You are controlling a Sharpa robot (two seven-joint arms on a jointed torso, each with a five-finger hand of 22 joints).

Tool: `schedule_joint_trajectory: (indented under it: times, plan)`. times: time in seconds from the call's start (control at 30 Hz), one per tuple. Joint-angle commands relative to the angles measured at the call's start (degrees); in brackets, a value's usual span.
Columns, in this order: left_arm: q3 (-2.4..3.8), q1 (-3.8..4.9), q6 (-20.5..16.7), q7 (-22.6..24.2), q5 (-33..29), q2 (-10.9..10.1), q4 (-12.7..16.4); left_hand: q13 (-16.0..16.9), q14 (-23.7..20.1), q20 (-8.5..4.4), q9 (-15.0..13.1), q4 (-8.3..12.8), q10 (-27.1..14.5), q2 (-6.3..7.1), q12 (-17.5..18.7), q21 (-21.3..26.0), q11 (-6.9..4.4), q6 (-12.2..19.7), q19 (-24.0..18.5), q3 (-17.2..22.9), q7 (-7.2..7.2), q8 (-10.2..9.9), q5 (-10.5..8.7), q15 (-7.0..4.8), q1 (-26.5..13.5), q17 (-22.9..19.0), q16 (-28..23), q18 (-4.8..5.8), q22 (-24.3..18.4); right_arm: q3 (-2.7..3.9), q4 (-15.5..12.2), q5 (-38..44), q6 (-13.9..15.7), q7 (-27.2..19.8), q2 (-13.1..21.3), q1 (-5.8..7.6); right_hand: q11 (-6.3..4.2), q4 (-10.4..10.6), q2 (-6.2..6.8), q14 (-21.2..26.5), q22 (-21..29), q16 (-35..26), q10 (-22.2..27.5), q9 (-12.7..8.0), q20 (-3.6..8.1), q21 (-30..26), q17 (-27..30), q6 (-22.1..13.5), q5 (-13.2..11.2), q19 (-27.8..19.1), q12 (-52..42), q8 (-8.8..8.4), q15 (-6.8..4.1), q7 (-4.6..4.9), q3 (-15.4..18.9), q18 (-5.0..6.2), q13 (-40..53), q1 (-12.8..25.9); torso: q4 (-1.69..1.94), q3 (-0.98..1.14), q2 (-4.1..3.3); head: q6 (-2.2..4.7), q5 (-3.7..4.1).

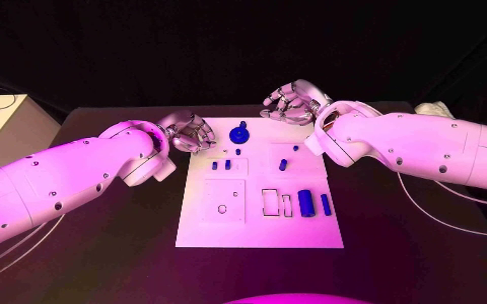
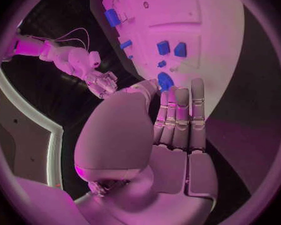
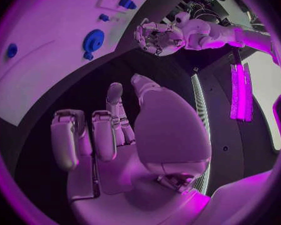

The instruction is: Assemble the parts on the task board

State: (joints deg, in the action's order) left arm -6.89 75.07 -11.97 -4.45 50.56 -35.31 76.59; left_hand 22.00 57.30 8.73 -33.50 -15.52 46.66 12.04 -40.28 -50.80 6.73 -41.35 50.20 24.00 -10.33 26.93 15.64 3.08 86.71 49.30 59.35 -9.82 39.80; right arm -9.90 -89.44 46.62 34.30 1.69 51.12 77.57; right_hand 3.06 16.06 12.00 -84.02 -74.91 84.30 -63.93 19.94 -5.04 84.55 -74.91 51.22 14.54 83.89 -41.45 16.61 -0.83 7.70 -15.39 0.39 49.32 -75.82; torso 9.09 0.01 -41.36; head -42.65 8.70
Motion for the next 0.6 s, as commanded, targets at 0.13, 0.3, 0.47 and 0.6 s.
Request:
schedule_joint_trajectory:
  times: [0.13, 0.3, 0.47, 0.6]
  plan:
    - [-0.82, -0.67, -7.06, 9.22, 14.16, 2.1, -0.3, -4.19, -1.58, 0.4, 3.3, -0.27, -1.67, 1.74, 4.07, 0.43, 0.65, -0.72, -0.49, 1.69, 0.61, -1.53, -0.97, 0.51, 0.0, -2.8, -1.07, -0.59, 0.24, 0.01, 0.21, -0.2, 0.83, -1.93, -0.06, -0.02, -0.16, 0.04, 0.19, -3.72, -12.8, -0.42, 0.27, 0.18, 0.38, -0.34, -6.56, 0.38, 0.17, 4.0, 2.33, 0.49, -0.49, 0.08, -1.13, 0.86, -2.39, -1.07, 0.03, -0.08, 0.08, 0.29, 0.21]
    - [-1.47, -0.82, -6.53, 7.63, 20.12, 4.07, -1.52, -6.34, -0.11, 0.64, 5.1, -0.83, -1.45, 2.87, 5.67, 0.94, 0.71, -0.85, 0.58, 0.02, 1.34, -2.66, -1.16, 0.58, -1.47, -4.37, -0.58, -0.69, -0.18, 0.01, 0.29, -0.23, 1.26, -2.34, -0.21, -0.02, -0.03, 0.07, 0.71, -3.64, -12.52, -0.74, 0.79, 0.25, 0.33, -1.15, -6.29, 0.35, 0.13, 3.74, 5.22, 0.47, -0.37, 0.21, -2.19, 1.01, -5.15, -1.15, -0.24, 0.02, -0.08, 0.54, 0.09]
    - [-1.72, -0.87, -4.85, 5.87, 24.26, 5.97, -3.12, -7.15, 0.74, 0.53, 5.84, -0.66, -1.73, 2.97, 6.12, 0.92, 0.48, -1.23, 1.38, -1.12, 1.72, -3.0, -1.08, 0.37, -1.51, -4.84, 0.42, -0.72, -0.23, 0.01, 0.36, -0.24, 1.54, -2.65, -0.32, -0.03, 0.21, 0.05, 1.15, -3.57, -12.41, -0.95, 1.27, 0.39, 0.17, -1.54, -6.15, 0.41, -0.01, 3.63, 8.65, 0.57, -0.19, 0.37, -3.4, 1.08, -8.57, -1.06, -0.16, 0.0, -0.09, 0.51, 0.12]
    - [-1.79, -0.87, -3.13, 4.59, 26.73, 7.3, -4.24, -7.84, 1.55, 0.32, 6.54, -0.54, -1.25, 2.65, 6.14, 0.2, 0.27, -2.44, 2.19, -1.69, 2.15, -3.04, -0.93, 0.16, -0.87, -4.98, 2.34, -0.71, 0.24, 0.01, 0.41, -0.26, 1.59, -2.8, -0.44, -0.03, 0.32, 0.02, 1.35, -3.53, -12.34, -1.09, 1.29, 0.46, 0.1, -1.8, -6.03, 0.46, -0.1, 3.56, 10.3, 0.62, -0.11, 0.45, -3.97, 1.13, -10.28, -0.95, -0.13, 0.07, -0.01, 0.55, 0.11]
